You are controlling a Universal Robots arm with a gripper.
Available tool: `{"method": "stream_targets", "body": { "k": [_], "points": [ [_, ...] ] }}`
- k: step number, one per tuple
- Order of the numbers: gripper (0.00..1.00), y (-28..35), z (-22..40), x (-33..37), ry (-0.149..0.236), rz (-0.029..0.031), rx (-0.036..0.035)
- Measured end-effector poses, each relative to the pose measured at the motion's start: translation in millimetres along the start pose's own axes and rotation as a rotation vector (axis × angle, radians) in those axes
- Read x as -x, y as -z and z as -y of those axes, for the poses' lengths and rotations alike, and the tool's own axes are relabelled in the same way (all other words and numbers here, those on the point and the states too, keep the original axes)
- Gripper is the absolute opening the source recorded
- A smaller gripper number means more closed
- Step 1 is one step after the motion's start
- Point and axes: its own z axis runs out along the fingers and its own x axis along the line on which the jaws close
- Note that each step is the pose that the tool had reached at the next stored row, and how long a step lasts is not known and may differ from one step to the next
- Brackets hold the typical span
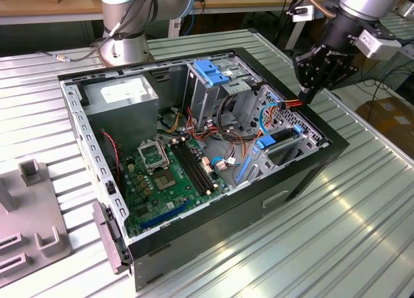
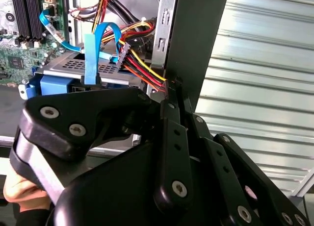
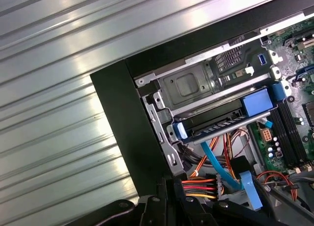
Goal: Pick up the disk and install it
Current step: 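Insert the first disk wire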
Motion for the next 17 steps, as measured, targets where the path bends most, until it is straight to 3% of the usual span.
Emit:
{"method": "stream_targets", "body": {
  "k": [4,10,17],
  "points": [
    [0.16,0.0,-1.2,2.3,-0.01,-0.0002,0.0003],
    [0.16,0.0,-1.1,2.4,-0.07,-0.0011,0.0022],
    [0.16,-0.1,-1.2,2.4,-0.133,-0.0054,0.0116]
  ]
}}
